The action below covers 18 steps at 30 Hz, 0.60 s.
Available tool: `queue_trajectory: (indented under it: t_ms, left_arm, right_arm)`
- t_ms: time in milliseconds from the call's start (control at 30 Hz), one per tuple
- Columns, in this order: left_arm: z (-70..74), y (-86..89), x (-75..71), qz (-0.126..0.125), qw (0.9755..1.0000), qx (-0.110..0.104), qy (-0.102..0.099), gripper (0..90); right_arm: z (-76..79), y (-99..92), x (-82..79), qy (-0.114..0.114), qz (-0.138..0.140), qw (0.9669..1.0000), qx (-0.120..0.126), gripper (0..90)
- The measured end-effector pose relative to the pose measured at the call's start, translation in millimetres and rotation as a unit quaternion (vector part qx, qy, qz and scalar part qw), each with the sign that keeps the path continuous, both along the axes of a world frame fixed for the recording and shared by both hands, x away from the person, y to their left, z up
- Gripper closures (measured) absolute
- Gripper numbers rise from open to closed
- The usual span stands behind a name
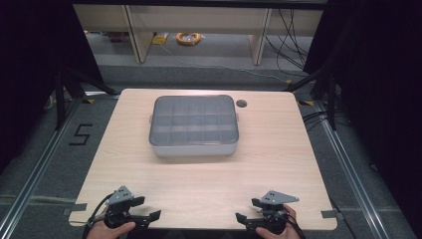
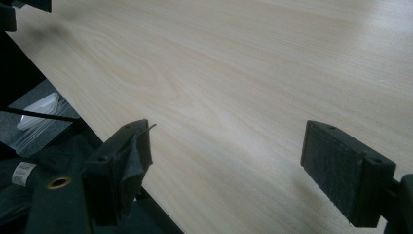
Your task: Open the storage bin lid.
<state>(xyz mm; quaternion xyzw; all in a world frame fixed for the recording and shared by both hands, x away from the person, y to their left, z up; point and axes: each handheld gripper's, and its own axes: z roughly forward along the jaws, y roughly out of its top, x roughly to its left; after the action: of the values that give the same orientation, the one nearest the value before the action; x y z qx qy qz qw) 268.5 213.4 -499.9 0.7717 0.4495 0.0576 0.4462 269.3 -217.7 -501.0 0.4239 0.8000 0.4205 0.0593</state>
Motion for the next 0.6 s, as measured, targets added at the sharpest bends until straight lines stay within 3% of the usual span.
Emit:
queue_trajectory:
  t_ms: [167,467,567,600]
  left_arm:
    - [-0.5,-0.9,1.0,0.001,1.0,-0.004,0.002,15.7]
    - [0.1,0.2,1.8,0.008,0.9999,-0.01,-0.001,15.7]
    - [0.5,1.7,2.4,0.008,0.9999,-0.011,0.002,15.7]
    - [0.2,1.6,2.5,0.011,0.9998,-0.014,0.001,15.7]
  right_arm:
    - [0.0,-1.2,0.2,-0.001,-0.005,1.0,-0.003,19.5]
    - [1.6,-1.8,-0.9,0.003,-0.017,0.9996,0.023,19.6]
    - [2.3,-4.5,0.5,-0.012,-0.014,0.9998,0.01,19.5]
    - [1.0,-3.3,1.4,-0.005,-0.018,0.9996,0.019,19.6]
